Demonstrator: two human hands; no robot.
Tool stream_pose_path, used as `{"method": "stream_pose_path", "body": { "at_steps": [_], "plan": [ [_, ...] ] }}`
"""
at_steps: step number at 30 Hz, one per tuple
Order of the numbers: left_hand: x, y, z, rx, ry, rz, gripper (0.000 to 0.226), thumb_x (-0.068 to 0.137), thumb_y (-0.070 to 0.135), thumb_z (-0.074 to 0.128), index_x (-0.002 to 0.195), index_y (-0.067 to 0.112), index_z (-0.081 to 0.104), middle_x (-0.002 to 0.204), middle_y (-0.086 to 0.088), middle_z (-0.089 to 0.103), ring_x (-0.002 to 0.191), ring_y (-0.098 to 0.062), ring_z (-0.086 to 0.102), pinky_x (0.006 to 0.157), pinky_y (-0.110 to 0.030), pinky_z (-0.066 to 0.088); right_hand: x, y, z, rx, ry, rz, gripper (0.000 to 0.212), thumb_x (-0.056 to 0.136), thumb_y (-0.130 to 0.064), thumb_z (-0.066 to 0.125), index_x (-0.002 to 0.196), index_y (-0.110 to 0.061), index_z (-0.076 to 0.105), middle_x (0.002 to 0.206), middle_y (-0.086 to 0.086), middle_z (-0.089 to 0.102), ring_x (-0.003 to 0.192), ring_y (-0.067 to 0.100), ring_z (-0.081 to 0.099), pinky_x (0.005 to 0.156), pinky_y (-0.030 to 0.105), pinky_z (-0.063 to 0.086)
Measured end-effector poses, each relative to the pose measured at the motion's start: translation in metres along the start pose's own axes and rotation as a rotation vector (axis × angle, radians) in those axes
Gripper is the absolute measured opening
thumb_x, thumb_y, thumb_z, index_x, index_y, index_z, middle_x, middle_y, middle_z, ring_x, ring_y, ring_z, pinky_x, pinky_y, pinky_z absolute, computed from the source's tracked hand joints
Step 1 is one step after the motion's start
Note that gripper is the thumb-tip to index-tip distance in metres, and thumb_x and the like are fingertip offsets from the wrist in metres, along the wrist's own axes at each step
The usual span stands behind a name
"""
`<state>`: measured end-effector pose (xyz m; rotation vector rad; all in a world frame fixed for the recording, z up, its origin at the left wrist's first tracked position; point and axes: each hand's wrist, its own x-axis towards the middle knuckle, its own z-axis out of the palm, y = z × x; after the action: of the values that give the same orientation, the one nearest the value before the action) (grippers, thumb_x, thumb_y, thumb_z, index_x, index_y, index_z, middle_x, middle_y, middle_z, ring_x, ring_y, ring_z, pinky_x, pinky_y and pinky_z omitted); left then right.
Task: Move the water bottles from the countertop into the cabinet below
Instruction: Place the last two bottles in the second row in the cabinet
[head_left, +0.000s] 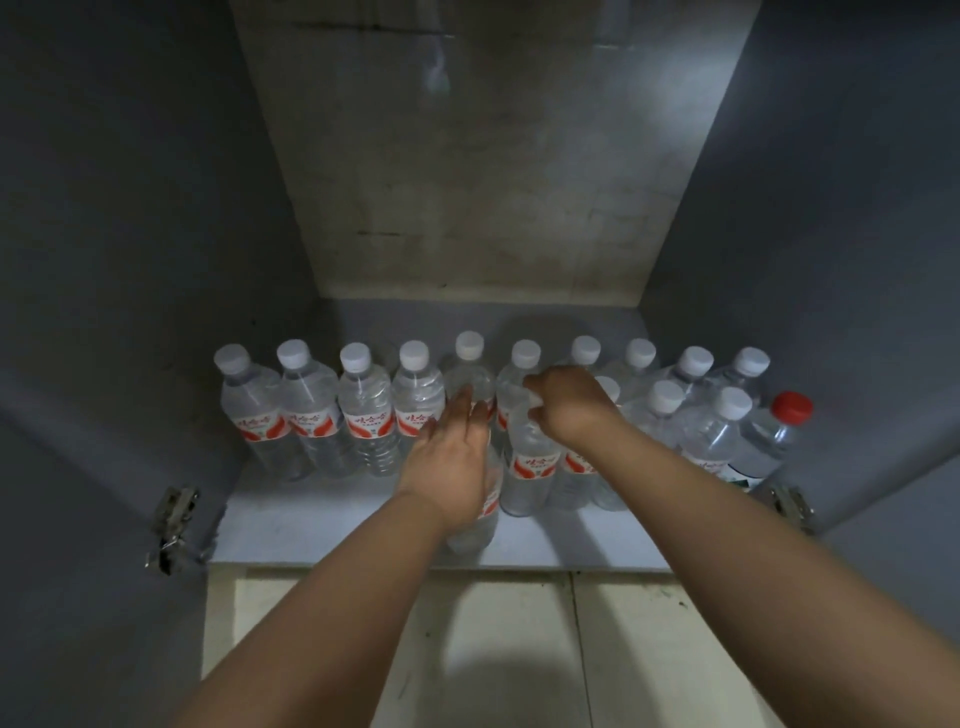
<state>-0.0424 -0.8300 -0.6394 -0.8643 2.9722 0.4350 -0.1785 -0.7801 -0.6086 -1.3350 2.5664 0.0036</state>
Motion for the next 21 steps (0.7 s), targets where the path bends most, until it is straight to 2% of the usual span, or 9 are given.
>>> {"method": "stream_pose_path", "body": {
  "at_steps": [2,3,5,7,14,21],
  "plan": [
    [0.003,0.009,0.0,-0.069,-0.01,-0.114,0.07,0.093,0.025,0.049,0.146,0.012,0.005,0.156,-0.019,-0.001,0.136,-0.034,0.033,0.11,-0.04,0.035,-0.002,0.0,0.005,0.016,0.014,-0.04,0.039,0.096,-0.013,0.046,0.135,-0.009,0.042,0.139,0.017,0.046,0.124,0.032,0.048,0.101,0.036,0.041],
    [0.005,0.011,0.0,-0.082,0.003,-0.164,0.065,0.093,0.02,0.05,0.145,0.012,0.012,0.153,-0.021,0.012,0.127,-0.034,0.045,0.102,-0.039,0.043,-0.004,0.001,0.008,0.031,0.027,-0.055,0.04,0.096,-0.013,0.045,0.136,-0.008,0.039,0.142,0.017,0.042,0.126,0.032,0.045,0.104,0.036,0.04],
    [0.01,0.013,-0.002,-0.118,0.048,-0.194,0.048,0.092,0.013,0.051,0.135,0.009,0.031,0.134,-0.021,0.043,0.112,-0.033,0.055,0.089,-0.037,0.048,-0.008,0.005,0.014,0.066,0.053,-0.081,0.044,0.097,-0.012,0.042,0.14,-0.01,0.033,0.15,0.014,0.031,0.133,0.031,0.038,0.109,0.035,0.034],
    [0.015,0.013,-0.005,-0.169,0.075,-0.17,0.037,0.09,0.013,0.054,0.124,0.008,0.042,0.121,-0.018,0.055,0.109,-0.032,0.056,0.087,-0.036,0.047,-0.011,0.007,0.019,0.088,0.068,-0.105,0.048,0.098,-0.013,0.04,0.144,-0.013,0.025,0.156,0.01,0.02,0.139,0.028,0.031,0.112,0.032,0.028],
    [0.04,0.006,-0.017,-0.228,0.016,-0.043,0.034,0.087,0.01,0.057,0.12,0.005,0.047,0.124,-0.019,0.053,0.112,-0.032,0.051,0.091,-0.033,0.041,-0.013,0.012,0.025,0.151,0.093,-0.123,0.053,0.099,-0.01,0.037,0.147,-0.014,0.015,0.159,0.007,0.009,0.143,0.023,0.023,0.113,0.028,0.026],
    [0.045,-0.004,-0.015,-0.238,-0.002,0.0,0.042,0.088,0.013,0.058,0.127,0.012,0.043,0.129,-0.015,0.051,0.115,-0.029,0.049,0.093,-0.029,0.039,-0.013,0.005,0.03,0.201,0.119,-0.075,0.058,0.098,-0.008,0.036,0.148,-0.014,0.007,0.159,0.008,0.007,0.144,0.022,0.02,0.111,0.03,0.03]
  ]
}}
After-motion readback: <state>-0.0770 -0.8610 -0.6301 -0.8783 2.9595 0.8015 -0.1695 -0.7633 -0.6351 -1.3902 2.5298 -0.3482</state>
